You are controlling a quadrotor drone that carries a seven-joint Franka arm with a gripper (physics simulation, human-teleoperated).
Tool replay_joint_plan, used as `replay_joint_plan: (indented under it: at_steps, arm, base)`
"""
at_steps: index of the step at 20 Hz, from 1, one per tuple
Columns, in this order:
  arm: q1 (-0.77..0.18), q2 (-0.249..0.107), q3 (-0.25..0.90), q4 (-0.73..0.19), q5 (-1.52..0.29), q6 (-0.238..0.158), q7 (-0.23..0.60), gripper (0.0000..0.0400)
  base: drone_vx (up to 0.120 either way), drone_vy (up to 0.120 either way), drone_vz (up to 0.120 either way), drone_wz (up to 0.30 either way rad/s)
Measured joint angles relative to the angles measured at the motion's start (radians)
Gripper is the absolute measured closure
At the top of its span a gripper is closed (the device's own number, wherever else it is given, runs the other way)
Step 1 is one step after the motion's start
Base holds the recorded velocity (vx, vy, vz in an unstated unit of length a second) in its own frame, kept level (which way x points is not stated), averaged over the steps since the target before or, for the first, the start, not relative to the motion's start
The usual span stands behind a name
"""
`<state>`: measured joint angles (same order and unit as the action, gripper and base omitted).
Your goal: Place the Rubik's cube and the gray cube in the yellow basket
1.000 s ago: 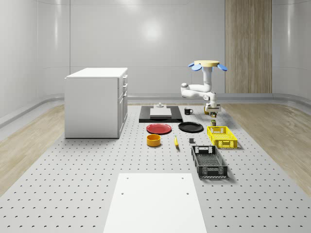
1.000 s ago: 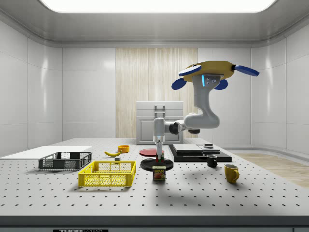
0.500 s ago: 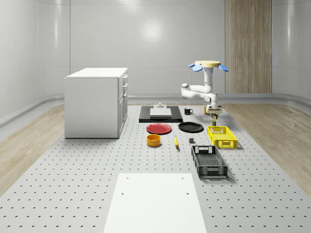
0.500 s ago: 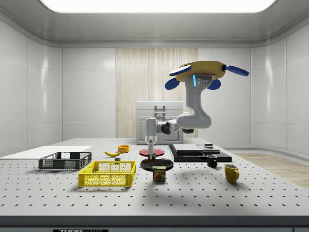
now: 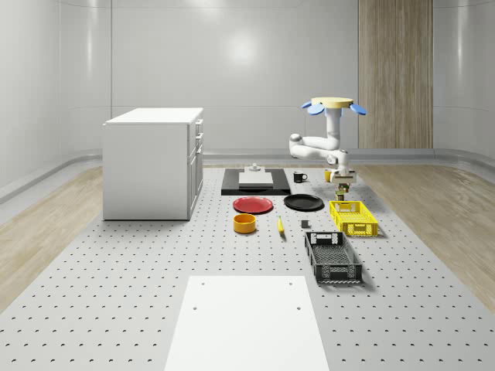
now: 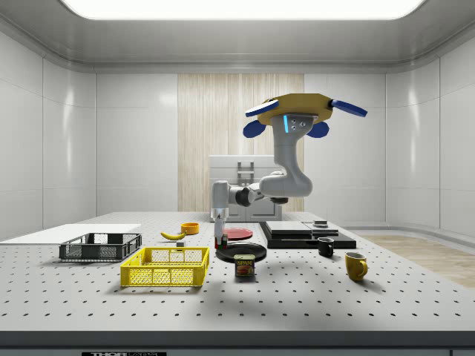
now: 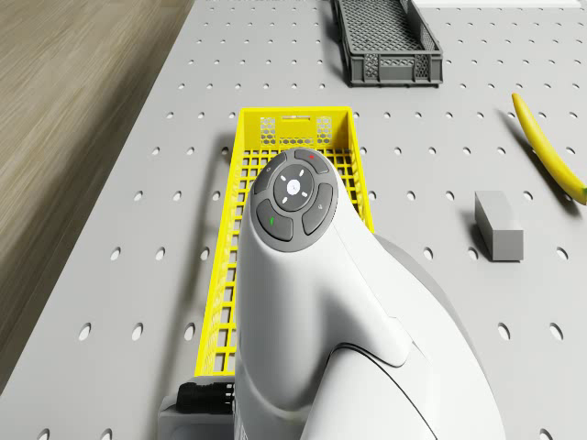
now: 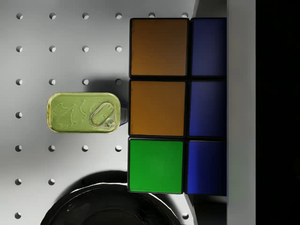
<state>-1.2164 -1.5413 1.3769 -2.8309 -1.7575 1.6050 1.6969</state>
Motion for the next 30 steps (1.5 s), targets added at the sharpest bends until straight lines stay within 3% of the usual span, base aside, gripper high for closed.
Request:
replay_joint_plan:
  at_steps: [25,30]
  arm:
    - [-0.005,-0.025,0.003,0.001,0.010,0.023,0.004,0.0079]
    - [-0.006,-0.028,0.003,0.001,0.011,0.026,0.004,0.0079]
  base:
    - [0.120,0.000,0.000,0.000]
    - [0.032,-0.016,-0.112,0.000]
